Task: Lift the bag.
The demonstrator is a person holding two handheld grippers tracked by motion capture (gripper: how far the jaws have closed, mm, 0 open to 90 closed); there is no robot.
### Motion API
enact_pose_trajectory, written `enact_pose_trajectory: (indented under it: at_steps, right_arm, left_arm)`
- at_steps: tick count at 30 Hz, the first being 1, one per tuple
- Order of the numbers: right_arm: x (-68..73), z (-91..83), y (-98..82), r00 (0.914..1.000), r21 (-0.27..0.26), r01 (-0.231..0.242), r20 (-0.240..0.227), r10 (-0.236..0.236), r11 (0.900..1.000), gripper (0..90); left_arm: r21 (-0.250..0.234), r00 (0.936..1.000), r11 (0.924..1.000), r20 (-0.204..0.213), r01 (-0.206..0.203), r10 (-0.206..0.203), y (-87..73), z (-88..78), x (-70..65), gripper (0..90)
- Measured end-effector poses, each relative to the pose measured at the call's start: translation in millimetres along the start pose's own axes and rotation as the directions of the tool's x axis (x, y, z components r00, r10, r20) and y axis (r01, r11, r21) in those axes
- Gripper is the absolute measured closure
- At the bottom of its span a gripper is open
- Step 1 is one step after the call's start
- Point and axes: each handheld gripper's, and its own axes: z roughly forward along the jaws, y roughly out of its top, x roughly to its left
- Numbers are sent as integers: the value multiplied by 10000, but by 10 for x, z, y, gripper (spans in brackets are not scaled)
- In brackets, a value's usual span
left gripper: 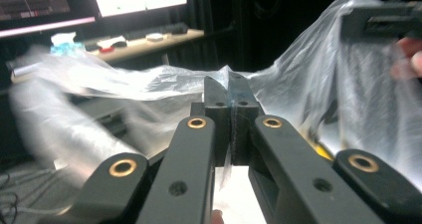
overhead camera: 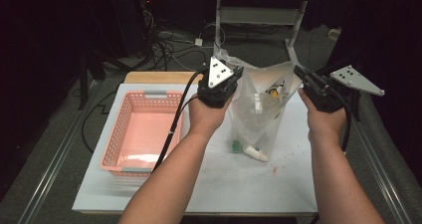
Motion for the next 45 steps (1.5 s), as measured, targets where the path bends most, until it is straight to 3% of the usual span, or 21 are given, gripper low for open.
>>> enact_pose_trajectory:
  at_steps: [4,8,14,17,21,25,29,32,34,36,39,41,45]
  right_arm:
    - [-66,29,-125,10000,380,-71,39,70,9993,900]
    - [-71,15,-270,9998,760,-35,-169,48,9971,900]
    - [-66,-58,-383,9996,1007,35,-280,-7,9949,900]
    - [-84,-79,-408,9997,1088,76,-248,-50,9940,900]
    - [-79,-104,-414,9995,1145,73,-310,-37,9934,886]
    - [-24,-186,-367,9985,1010,216,-527,-163,9947,858]
    - [17,-336,-311,9964,793,368,-791,-305,9962,771]
    - [37,-505,-287,9954,571,337,-917,-284,9978,714]
    - [42,-627,-286,9943,516,347,-1023,-292,9981,682]
    - [49,-732,-325,9937,643,306,-1094,-235,9975,639]
    - [75,-832,-476,9925,1069,311,-1205,-181,9938,548]
    - [89,-867,-615,9916,1370,348,-1279,-171,9900,451]
    - [115,-905,-877,9911,1863,124,-1327,126,9824,236]
  left_arm:
    - [179,9998,9996,85,204,-205,-104,-11,22,856]
    - [490,9977,9975,437,500,-522,-221,-141,49,692]
    - [704,9936,9958,929,578,-642,-442,-579,-54,477]
    - [441,9916,9967,1079,676,-720,-598,-853,-123,407]
    - [560,9882,9957,1303,737,-805,-873,-1095,-237,342]
    - [879,9775,9885,1616,1229,-1359,-1098,-1228,-258,258]
    - [1076,9767,9844,1490,1394,-1546,-1236,-1342,-215,188]
    - [883,9719,9811,1466,1724,-1839,-1256,-1468,-165,141]
    - [682,9816,9882,1248,1370,-1447,-1226,-1583,-167,122]
    - [769,9861,9905,1119,1143,-1225,-1224,-1661,-171,88]
    - [1218,9893,9865,830,1093,-1199,-1308,-1674,-148,22]
    - [1588,9860,9781,762,1347,-1482,-1389,-1625,-121,0]
    - [2011,9848,9690,679,1432,-1596,-1501,-1539,-96,0]
